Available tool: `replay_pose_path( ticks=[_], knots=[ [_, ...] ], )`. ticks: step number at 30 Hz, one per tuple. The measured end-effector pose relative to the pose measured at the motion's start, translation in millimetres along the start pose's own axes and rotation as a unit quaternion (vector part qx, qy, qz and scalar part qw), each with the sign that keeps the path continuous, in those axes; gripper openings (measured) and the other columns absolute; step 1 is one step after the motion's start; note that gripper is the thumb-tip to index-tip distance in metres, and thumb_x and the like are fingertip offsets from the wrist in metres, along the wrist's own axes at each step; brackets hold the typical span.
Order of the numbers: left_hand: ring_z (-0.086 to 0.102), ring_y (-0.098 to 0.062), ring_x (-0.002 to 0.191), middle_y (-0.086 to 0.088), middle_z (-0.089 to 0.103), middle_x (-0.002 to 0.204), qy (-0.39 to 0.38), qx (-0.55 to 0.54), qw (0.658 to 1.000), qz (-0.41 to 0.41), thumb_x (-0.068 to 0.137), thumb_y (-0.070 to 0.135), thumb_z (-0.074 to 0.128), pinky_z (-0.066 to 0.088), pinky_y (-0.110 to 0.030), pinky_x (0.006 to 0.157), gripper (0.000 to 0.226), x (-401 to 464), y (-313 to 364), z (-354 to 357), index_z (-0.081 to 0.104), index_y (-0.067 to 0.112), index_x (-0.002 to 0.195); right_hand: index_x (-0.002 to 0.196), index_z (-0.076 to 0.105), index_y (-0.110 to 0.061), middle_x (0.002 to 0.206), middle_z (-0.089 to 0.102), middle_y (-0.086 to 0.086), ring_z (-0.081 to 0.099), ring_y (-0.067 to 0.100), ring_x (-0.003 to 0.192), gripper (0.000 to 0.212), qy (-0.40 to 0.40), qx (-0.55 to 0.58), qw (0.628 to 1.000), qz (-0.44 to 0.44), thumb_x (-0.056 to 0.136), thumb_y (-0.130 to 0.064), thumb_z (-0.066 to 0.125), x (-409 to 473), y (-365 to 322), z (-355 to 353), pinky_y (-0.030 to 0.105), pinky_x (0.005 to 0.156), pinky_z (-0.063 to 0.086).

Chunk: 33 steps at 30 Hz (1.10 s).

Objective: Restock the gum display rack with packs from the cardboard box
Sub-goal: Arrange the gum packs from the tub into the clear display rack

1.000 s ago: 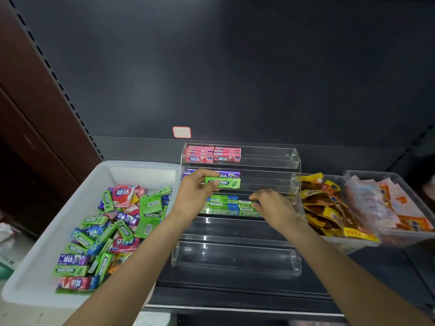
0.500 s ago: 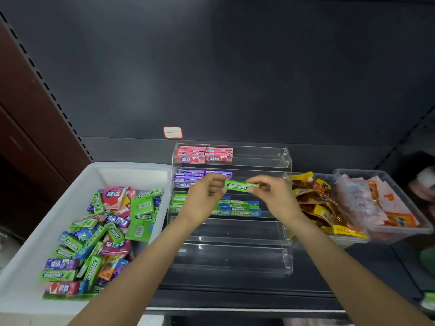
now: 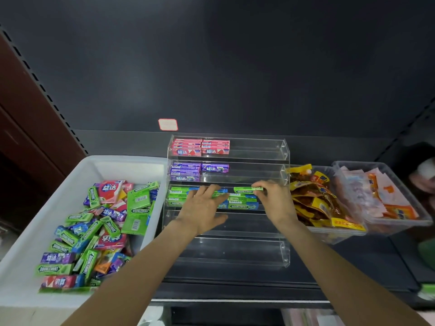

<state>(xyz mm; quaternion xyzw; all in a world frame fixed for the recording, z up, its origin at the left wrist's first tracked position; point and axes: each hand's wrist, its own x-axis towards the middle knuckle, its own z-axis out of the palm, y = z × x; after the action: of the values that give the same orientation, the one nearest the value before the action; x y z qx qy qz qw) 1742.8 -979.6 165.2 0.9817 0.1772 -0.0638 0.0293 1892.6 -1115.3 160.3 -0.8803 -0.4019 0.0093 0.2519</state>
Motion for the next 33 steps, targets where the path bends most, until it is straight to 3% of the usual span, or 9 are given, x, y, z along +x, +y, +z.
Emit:
replay_pose_path(
  ticks=[7,16,21,27,33],
  knots=[
    [0.024,-0.022,0.136,0.0,0.019,0.151,-0.003,0.009,1.0,0.01,0.093,0.049,0.043,0.024,-0.045,0.112,0.059,-2,-3,1,0.023,0.035,0.146,0.121,0.062,-0.021,0.119,0.051,0.001,0.05,0.015,0.111,0.027,-0.003,-0.074,0.997,0.003,0.095,-0.022,0.051,-6,-8,1,0.027,0.085,0.048],
    [0.03,-0.021,0.131,-0.001,0.029,0.141,-0.004,-0.005,1.0,0.003,0.093,0.044,0.045,0.024,-0.044,0.113,0.057,-1,-2,-1,0.026,0.035,0.145,0.128,0.055,-0.015,0.125,0.051,0.005,0.06,0.02,0.103,0.037,-0.025,-0.066,0.997,0.007,0.093,-0.004,0.052,-1,-6,12,0.029,0.087,0.05],
    [0.03,-0.022,0.132,-0.002,0.03,0.142,-0.009,-0.002,1.0,0.006,0.094,0.043,0.045,0.024,-0.046,0.113,0.055,-2,-3,-3,0.026,0.035,0.145,0.126,0.055,-0.017,0.12,0.051,0.003,0.061,0.018,0.099,0.039,-0.022,-0.114,0.993,-0.023,0.089,-0.004,0.058,0,-4,11,0.028,0.081,0.055],
    [0.032,-0.022,0.132,-0.001,0.031,0.141,-0.015,-0.003,1.0,0.008,0.094,0.042,0.046,0.024,-0.047,0.113,0.055,-1,-3,-5,0.027,0.035,0.145,0.127,0.055,-0.016,0.12,0.049,0.002,0.061,0.019,0.098,0.04,-0.032,-0.105,0.994,-0.021,0.089,-0.002,0.057,1,-2,14,0.03,0.084,0.054],
    [0.031,-0.022,0.132,-0.001,0.03,0.142,-0.019,0.003,1.0,0.007,0.094,0.041,0.046,0.023,-0.048,0.113,0.054,0,-2,-6,0.027,0.035,0.144,0.123,0.058,-0.016,0.119,0.052,0.002,0.062,0.018,0.096,0.039,-0.011,-0.113,0.993,-0.032,0.087,-0.003,0.061,-1,-3,10,0.029,0.076,0.054]
  ],
)
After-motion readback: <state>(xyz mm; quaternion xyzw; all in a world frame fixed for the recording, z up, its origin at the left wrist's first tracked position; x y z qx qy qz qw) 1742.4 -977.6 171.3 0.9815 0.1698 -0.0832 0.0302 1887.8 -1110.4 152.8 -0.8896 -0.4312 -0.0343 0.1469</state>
